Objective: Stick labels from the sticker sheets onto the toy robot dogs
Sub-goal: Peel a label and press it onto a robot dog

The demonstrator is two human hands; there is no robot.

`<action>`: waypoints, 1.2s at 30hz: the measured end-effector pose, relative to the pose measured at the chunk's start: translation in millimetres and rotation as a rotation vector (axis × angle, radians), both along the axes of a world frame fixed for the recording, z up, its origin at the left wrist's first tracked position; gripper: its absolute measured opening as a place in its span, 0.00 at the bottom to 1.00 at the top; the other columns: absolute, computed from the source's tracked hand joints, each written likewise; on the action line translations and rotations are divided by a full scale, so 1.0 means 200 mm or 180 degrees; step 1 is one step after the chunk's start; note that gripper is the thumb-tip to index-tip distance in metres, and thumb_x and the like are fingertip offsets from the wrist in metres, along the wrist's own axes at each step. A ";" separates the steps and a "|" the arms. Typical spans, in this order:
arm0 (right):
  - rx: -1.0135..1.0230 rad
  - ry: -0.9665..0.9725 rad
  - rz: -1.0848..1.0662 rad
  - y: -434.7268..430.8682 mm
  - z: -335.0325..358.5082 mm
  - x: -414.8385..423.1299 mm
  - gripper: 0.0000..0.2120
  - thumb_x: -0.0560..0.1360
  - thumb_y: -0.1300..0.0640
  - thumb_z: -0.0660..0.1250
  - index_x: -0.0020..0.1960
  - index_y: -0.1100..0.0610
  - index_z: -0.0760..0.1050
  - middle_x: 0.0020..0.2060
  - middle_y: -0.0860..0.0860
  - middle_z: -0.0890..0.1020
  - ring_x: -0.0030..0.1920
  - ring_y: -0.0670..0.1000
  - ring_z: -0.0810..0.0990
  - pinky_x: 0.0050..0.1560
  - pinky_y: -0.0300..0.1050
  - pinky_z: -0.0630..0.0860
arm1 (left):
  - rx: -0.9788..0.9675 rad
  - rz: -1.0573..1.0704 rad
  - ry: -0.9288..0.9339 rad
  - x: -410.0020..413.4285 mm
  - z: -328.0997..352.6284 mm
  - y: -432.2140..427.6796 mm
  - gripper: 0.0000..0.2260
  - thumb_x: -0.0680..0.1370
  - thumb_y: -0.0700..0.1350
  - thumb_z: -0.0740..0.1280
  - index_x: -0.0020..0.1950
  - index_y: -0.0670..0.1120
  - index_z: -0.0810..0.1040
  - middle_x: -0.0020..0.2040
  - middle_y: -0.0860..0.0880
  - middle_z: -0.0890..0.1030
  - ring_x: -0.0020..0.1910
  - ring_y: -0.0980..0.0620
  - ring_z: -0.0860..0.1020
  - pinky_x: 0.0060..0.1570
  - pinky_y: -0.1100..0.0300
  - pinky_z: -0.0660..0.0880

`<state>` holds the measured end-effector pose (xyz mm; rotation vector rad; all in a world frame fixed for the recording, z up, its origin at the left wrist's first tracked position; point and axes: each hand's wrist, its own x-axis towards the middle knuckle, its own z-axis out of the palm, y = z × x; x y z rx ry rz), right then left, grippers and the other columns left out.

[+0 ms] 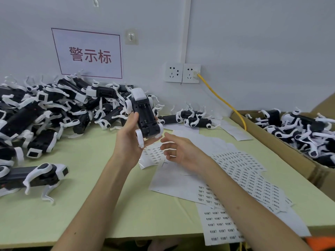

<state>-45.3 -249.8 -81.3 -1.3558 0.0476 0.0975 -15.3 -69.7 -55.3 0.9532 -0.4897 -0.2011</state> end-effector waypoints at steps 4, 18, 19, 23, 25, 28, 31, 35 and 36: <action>0.0184 0.0035 0.0046 0.00 -0.02 0.01 0.09 0.78 0.52 0.72 0.46 0.58 0.83 0.39 0.53 0.84 0.34 0.48 0.80 0.35 0.39 0.77 | 0.0090 0.0008 -0.0111 -0.01 0.00 -0.01 0.30 0.75 0.57 0.69 0.71 0.41 0.73 0.57 0.42 0.81 0.53 0.41 0.82 0.47 0.51 0.82; 0.0920 0.0326 -0.0252 0.01 -0.04 0.02 0.06 0.81 0.65 0.65 0.46 0.62 0.77 0.32 0.53 0.80 0.29 0.46 0.78 0.31 0.37 0.76 | 0.0555 0.0055 -0.0512 -0.06 0.00 -0.07 0.26 0.78 0.50 0.63 0.77 0.47 0.71 0.59 0.41 0.80 0.56 0.45 0.81 0.62 0.44 0.76; 0.0933 0.0320 -0.0274 0.01 -0.04 0.02 0.06 0.81 0.65 0.64 0.46 0.62 0.77 0.31 0.53 0.80 0.28 0.46 0.78 0.31 0.36 0.75 | 0.0580 0.0058 -0.0498 -0.06 -0.01 -0.08 0.27 0.78 0.49 0.64 0.77 0.46 0.70 0.58 0.41 0.80 0.55 0.43 0.81 0.62 0.43 0.75; 0.1051 0.0454 -0.0364 0.02 -0.05 0.01 0.08 0.80 0.67 0.63 0.44 0.62 0.77 0.29 0.53 0.79 0.26 0.46 0.76 0.29 0.36 0.74 | 0.0676 0.0044 -0.0422 -0.06 -0.03 -0.10 0.32 0.76 0.49 0.66 0.80 0.45 0.66 0.61 0.36 0.80 0.58 0.38 0.77 0.55 0.39 0.64; 0.1132 0.0545 -0.0347 0.02 -0.05 0.01 0.07 0.80 0.66 0.65 0.44 0.62 0.78 0.30 0.53 0.79 0.26 0.46 0.76 0.29 0.37 0.75 | 0.0686 0.0016 -0.0433 -0.06 -0.03 -0.11 0.32 0.76 0.48 0.66 0.80 0.44 0.65 0.60 0.39 0.81 0.56 0.38 0.80 0.55 0.40 0.63; 0.1211 0.0593 -0.0405 0.01 -0.05 0.00 0.08 0.81 0.66 0.64 0.44 0.63 0.77 0.29 0.54 0.79 0.25 0.47 0.76 0.27 0.37 0.75 | 0.0702 0.0039 -0.0427 -0.06 -0.03 -0.10 0.32 0.76 0.48 0.66 0.80 0.44 0.65 0.61 0.38 0.81 0.56 0.39 0.79 0.56 0.39 0.63; 0.1227 0.0636 -0.0491 0.02 -0.04 0.00 0.07 0.80 0.68 0.63 0.44 0.63 0.77 0.28 0.54 0.79 0.24 0.48 0.76 0.27 0.37 0.75 | 0.0725 0.0002 -0.0458 -0.06 -0.03 -0.11 0.31 0.76 0.48 0.67 0.80 0.46 0.67 0.59 0.40 0.81 0.56 0.40 0.80 0.56 0.37 0.66; 0.1343 0.0618 -0.0558 0.02 -0.04 0.00 0.12 0.80 0.71 0.58 0.43 0.61 0.75 0.28 0.53 0.79 0.23 0.48 0.75 0.26 0.37 0.74 | 0.0882 0.0007 -0.0596 -0.08 -0.04 -0.12 0.28 0.76 0.48 0.67 0.77 0.48 0.71 0.56 0.29 0.79 0.47 0.39 0.78 0.48 0.46 0.68; 0.1244 0.0574 -0.0583 0.02 -0.04 0.00 0.13 0.80 0.71 0.57 0.41 0.61 0.75 0.27 0.52 0.78 0.24 0.48 0.75 0.26 0.37 0.74 | 0.0942 -0.0003 -0.0638 -0.08 -0.04 -0.12 0.27 0.76 0.48 0.67 0.76 0.48 0.72 0.56 0.28 0.79 0.43 0.38 0.77 0.44 0.47 0.68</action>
